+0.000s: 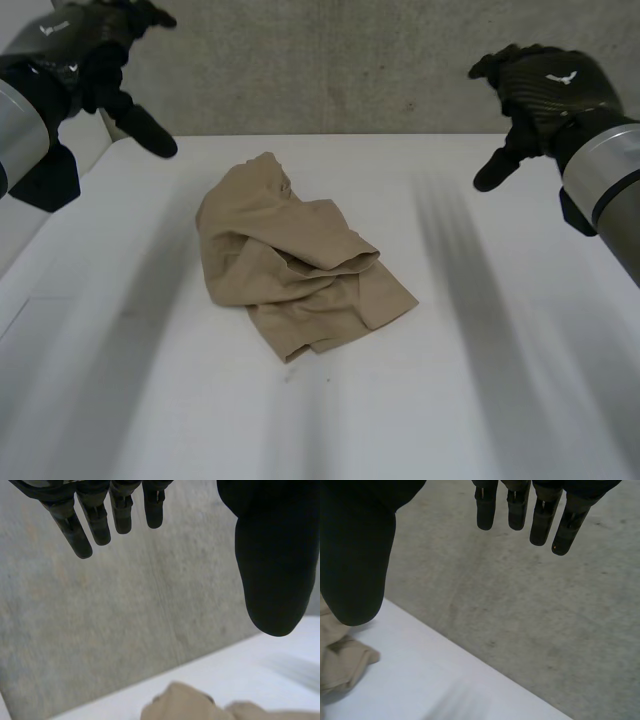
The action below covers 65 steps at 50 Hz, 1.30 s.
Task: Fold the shorts.
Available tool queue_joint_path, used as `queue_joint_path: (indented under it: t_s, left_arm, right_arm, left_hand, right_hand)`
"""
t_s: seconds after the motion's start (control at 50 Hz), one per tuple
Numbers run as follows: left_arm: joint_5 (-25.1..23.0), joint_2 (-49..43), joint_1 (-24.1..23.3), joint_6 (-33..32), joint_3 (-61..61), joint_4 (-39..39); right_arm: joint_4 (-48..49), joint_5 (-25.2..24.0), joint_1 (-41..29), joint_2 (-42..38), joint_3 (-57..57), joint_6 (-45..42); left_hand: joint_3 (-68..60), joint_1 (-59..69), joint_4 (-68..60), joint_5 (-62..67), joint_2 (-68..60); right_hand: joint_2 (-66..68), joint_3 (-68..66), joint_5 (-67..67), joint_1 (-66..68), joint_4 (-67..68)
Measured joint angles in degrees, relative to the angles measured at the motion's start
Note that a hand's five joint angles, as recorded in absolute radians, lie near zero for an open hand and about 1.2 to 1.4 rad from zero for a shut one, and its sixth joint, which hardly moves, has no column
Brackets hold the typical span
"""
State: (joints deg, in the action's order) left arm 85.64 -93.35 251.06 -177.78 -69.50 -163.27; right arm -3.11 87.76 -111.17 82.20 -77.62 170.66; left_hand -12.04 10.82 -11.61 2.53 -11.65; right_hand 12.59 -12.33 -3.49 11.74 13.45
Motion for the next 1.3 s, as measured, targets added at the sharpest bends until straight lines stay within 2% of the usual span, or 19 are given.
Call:
queue_joint_path:
  t_s: [0.12,0.32,0.44,0.58,0.7,0.86,0.94,0.96,1.02,1.1,1.12,1.14,1.16,1.18,1.2,1.3]
  left_arm:
    - [0.11,-1.36,-0.04,-2.47,1.63,4.78]
    - [0.02,-1.37,-0.15,-3.83,0.8,4.16]
    - [-0.03,-1.1,-0.19,-3.84,-1.18,0.14]
    - [-0.22,-1.64,-0.26,-5.43,-4.91,-9.58]
    - [-0.36,-7.8,-0.28,-12.58,-6.21,-16.85]
    - [-0.04,-20.24,-0.17,-21.99,-4.86,-21.66]
    - [0.0,-22.62,-0.03,-22.55,-4.54,-22.79]
    - [0.01,-27.6,0.32,-22.91,-3.77,-25.79]
    - [0.01,-30.01,0.46,-22.87,-3.37,-27.31]
    - [0.07,-35.69,0.35,-22.75,-2.14,-29.64]
    - [0.07,-36.55,0.25,-22.7,-1.92,-29.84]
    - [0.08,-37.1,0.15,-22.66,-1.75,-29.94]
    - [0.08,-37.1,0.15,-22.66,-1.75,-29.94]
    - [0.13,-38.6,-0.35,-22.51,-1.27,-30.06]
    - [0.13,-38.98,-0.7,-22.48,-1.18,-30.02]
    - [0.16,-38.83,-3.03,-22.5,-1.52,-28.83]
  right_arm:
    - [-0.23,2.94,0.32,0.48,0.64,0.3]
    - [-0.41,4.29,0.42,0.09,0.67,-0.3]
    - [-0.24,3.63,0.21,0.07,0.28,-0.84]
    - [-0.93,-0.56,-0.29,-1.19,-0.34,-4.69]
    - [-1.41,-3.42,-0.38,-4.06,-1.81,-13.07]
    - [-1.35,-3.53,-0.34,-6.43,-2.3,-19.05]
    - [-1.34,-3.48,-0.32,-6.62,-2.28,-19.19]
    - [-1.31,-3.4,-0.26,-6.98,-2.14,-19.17]
    - [-1.3,-3.38,-0.23,-7.07,-2.09,-19.11]
    - [-1.31,-3.39,-0.2,-7.38,-2.07,-18.97]
    - [-1.33,-3.4,-0.19,-7.45,-2.07,-18.96]
    - [-1.33,-3.41,-0.19,-7.48,-2.07,-18.96]
    - [-1.33,-3.41,-0.19,-7.48,-2.07,-18.96]
    - [-1.35,-3.44,-0.14,-7.6,-2.11,-18.96]
    - [-1.36,-3.45,-0.1,-7.64,-2.11,-18.97]
    - [-1.37,-3.49,0.19,-7.63,-2.11,-19.02]
  left_hand:
    - [0.0,0.0,0.0,0.0,0.0]
    - [0.0,0.0,0.0,0.0,0.0]
    - [0.0,0.0,0.0,0.0,0.0]
    - [0.0,0.0,0.0,0.0,0.0]
    - [0.0,0.0,0.0,0.0,0.0]
    - [0.0,0.0,0.0,0.0,0.0]
    - [0.0,0.0,0.0,0.0,0.0]
    - [0.0,0.0,0.0,0.0,0.0]
    - [-0.29,0.67,-0.31,0.19,-0.33]
    - [-9.19,11.05,-8.92,8.13,-9.58]
    - [-18.2,21.29,-17.96,16.98,-18.7]
    - [-21.91,26.42,-22.53,21.46,-22.45]
    - [-21.91,26.42,-22.53,21.46,-22.45]
    - [-39.53,42.77,-40.21,38.68,-41.27]
    - [-49.25,51.27,-50.08,48.49,-50.64]
    - [-55.35,54.32,-56.67,53.69,-56.28]
  right_hand:
    - [0.0,0.0,0.0,0.0,0.0]
    - [0.0,0.0,0.0,0.0,0.0]
    - [0.0,0.0,0.0,0.0,0.0]
    - [0.0,0.0,0.0,0.0,0.0]
    - [0.0,0.0,0.0,0.0,0.0]
    - [0.0,0.0,0.0,0.0,0.0]
    - [0.0,0.0,0.0,0.0,0.0]
    - [0.0,0.0,0.0,0.0,0.0]
    - [0.0,0.0,0.0,0.0,0.0]
    - [0.0,0.0,0.0,0.0,0.0]
    - [0.0,0.0,0.0,0.0,0.0]
    - [0.0,0.0,0.0,0.0,0.0]
    - [0.0,0.0,0.0,0.0,0.0]
    - [0.0,0.0,0.0,0.0,0.0]
    - [0.0,0.0,0.0,0.0,0.0]
    - [0.0,0.0,0.0,0.0,0.0]
